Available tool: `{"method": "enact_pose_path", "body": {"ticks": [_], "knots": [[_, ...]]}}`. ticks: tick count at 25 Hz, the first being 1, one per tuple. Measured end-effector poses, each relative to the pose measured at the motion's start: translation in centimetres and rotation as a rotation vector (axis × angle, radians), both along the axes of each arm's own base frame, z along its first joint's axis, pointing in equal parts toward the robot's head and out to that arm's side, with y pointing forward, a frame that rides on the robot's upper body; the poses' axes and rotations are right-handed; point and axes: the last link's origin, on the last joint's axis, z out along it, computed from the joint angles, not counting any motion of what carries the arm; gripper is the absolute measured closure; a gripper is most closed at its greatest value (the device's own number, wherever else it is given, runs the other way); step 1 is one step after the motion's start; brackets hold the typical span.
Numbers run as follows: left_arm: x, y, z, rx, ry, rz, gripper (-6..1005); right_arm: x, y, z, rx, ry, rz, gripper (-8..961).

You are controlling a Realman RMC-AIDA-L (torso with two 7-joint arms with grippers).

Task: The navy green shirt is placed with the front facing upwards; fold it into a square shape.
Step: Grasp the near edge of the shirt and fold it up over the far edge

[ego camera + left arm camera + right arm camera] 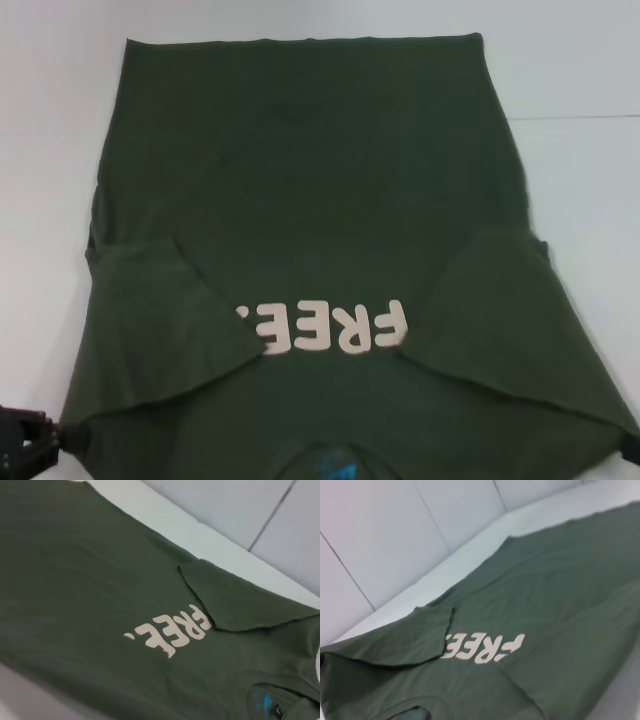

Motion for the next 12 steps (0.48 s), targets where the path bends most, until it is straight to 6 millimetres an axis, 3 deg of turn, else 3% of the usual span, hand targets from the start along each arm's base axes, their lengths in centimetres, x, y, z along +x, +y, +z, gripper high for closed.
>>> {"method": "enact_pose_path", "body": {"ticks": [8, 12], "knots": [[0.4, -1.2, 0.2, -0.05, 0.013, -0.123, 972, 0.5, -5.8, 1.0, 0.134, 0.014, 0.036, 921], [0.1, -1.7, 0.5, -0.038, 0.022, -0.14, 972, 0.5, -7.0, 1.2, 0.16, 0.026, 0.025, 921]]}}
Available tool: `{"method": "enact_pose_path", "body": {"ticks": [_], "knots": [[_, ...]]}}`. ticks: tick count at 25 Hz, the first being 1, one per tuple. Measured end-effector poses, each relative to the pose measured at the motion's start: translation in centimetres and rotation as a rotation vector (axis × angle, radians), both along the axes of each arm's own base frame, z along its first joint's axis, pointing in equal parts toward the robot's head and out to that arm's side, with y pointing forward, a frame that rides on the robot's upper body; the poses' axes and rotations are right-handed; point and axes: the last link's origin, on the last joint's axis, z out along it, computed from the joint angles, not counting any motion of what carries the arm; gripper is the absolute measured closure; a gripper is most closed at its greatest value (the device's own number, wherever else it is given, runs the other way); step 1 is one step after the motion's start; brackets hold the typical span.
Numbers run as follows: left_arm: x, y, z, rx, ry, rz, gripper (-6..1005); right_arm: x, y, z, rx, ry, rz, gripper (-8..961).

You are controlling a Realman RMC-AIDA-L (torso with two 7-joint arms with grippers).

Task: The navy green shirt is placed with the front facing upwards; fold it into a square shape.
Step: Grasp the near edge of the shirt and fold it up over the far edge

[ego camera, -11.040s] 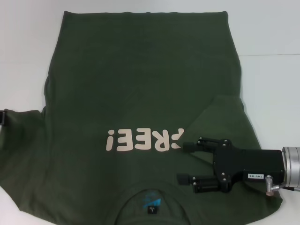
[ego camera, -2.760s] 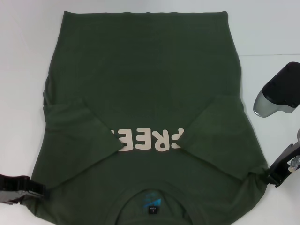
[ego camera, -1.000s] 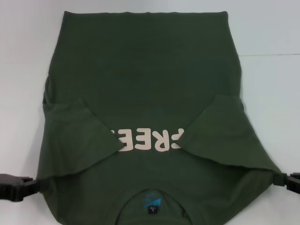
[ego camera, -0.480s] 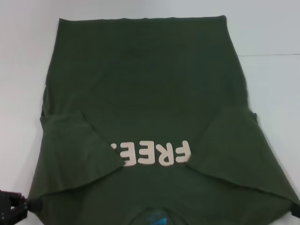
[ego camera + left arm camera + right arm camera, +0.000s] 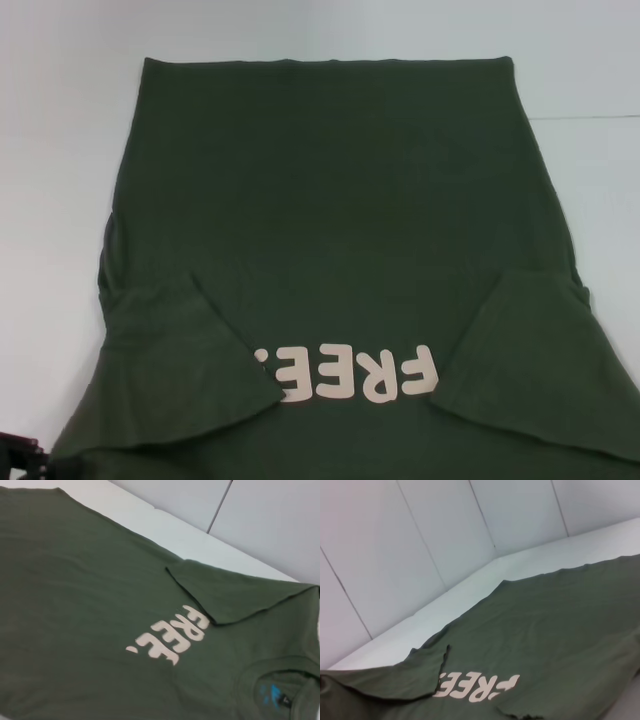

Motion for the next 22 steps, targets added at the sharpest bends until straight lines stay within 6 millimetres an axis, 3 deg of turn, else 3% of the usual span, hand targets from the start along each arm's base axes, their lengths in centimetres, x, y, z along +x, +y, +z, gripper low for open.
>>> {"method": "enact_pose_path", "body": {"ticks": [9, 17, 22], "knots": [[-1.6, -1.3, 1.2, 0.189, -0.004, 0.006, 972, 0.2, 0.7, 0.6, 0.099, 0.004, -0.009, 921], [-1.9, -1.4, 0.4, 0.208, -0.012, -0.011, 971, 0.1, 1.9, 1.0, 0.146, 0.011, -0.002, 923], [-1.8, -1.9, 0.3, 0.215, -0.007, -0.068, 971, 0.1, 0.2, 1.1, 0.182, -0.003, 0.009, 923]]}}
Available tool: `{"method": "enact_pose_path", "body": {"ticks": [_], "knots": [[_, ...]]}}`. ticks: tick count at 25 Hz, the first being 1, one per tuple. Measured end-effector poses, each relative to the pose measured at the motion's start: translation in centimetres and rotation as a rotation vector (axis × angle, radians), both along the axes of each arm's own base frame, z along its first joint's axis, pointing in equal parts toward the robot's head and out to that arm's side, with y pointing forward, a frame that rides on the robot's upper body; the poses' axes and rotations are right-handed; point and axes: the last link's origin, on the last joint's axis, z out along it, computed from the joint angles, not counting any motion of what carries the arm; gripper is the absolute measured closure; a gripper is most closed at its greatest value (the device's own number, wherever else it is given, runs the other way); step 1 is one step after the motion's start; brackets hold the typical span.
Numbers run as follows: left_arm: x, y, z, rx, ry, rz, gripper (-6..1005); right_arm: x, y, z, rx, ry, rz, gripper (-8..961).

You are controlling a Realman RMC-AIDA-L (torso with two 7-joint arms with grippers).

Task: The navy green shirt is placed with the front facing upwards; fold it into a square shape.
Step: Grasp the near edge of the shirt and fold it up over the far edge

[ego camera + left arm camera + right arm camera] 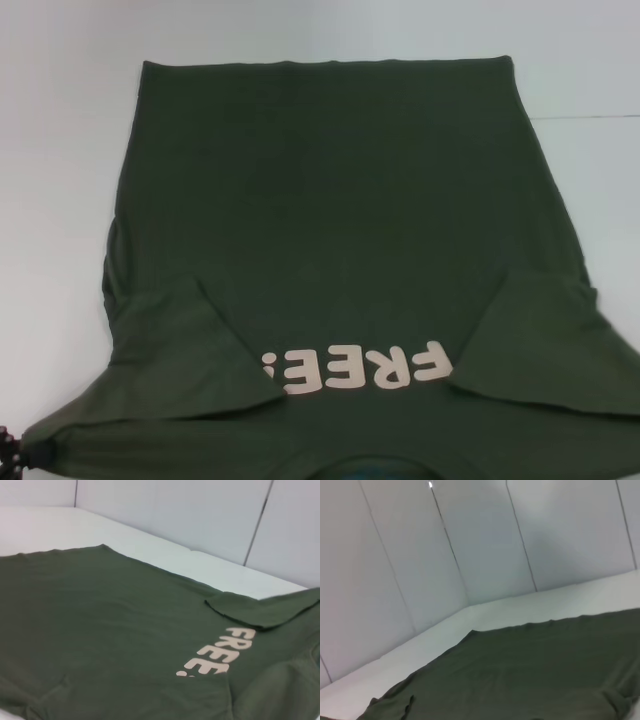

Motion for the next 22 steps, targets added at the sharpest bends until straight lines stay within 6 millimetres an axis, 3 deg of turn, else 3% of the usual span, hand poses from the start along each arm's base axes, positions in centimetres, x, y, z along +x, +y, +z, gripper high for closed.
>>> {"method": "enact_pose_path", "body": {"ticks": [6, 10, 14, 22], "knots": [[0.4, -0.8, -0.2, -0.002, 0.022, -0.104, 972, 0.0, -3.1, -0.1, 0.049, -0.015, -0.016, 922], [0.2, -0.9, -0.1, 0.003, 0.034, -0.111, 972, 0.0, -3.8, -0.5, 0.059, -0.017, -0.021, 922], [0.3, 0.2, 0.1, 0.05, 0.037, -0.112, 972, -0.2, -2.0, -0.7, 0.05, 0.015, 0.003, 923], [-0.1, 4.9, -1.0, 0.184, 0.014, -0.006, 972, -0.4, 4.8, -0.1, 0.013, 0.066, -0.001, 922]]}}
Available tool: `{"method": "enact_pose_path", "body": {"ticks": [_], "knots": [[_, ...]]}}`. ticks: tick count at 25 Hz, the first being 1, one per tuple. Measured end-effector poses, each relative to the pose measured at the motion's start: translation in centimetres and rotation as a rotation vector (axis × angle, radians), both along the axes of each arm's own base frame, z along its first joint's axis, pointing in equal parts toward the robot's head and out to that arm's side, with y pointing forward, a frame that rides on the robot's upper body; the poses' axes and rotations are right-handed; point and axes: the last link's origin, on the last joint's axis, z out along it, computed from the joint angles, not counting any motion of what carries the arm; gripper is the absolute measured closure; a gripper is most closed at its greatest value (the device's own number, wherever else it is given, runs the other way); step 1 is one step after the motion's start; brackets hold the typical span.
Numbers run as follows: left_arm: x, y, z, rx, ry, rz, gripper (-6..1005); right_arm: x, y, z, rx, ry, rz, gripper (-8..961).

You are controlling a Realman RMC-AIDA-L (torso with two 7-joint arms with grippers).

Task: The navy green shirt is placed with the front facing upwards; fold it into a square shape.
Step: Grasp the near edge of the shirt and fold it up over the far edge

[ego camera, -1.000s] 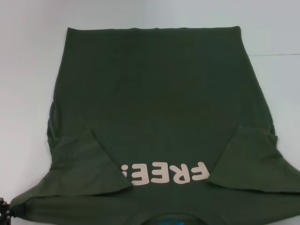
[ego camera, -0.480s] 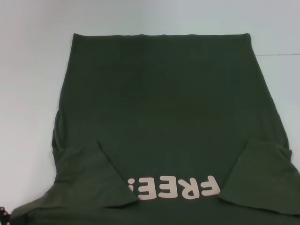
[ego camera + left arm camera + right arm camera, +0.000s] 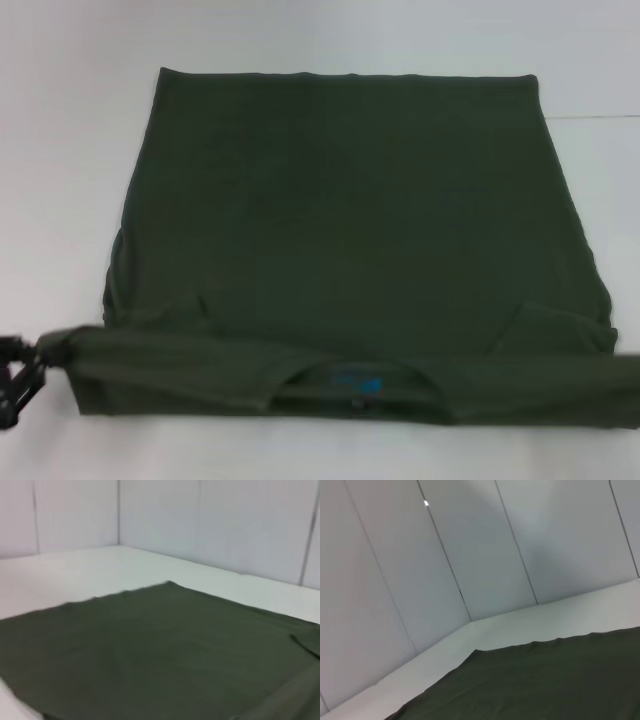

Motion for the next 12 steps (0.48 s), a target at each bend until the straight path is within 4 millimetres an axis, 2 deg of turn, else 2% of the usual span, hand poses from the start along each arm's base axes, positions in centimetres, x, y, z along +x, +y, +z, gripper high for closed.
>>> {"method": "enact_pose_path", "body": {"ticks": [7, 12], "knots": [[1.2, 5.7, -2.2, 0.056, 0.04, 0.029, 971, 0.2, 7.5, 0.7, -0.008, -0.011, -0.087, 922], [2.0, 9.0, -2.9, 0.144, 0.05, 0.061, 972, -0.9, 12.5, 0.6, 0.006, -0.037, -0.104, 923]]}}
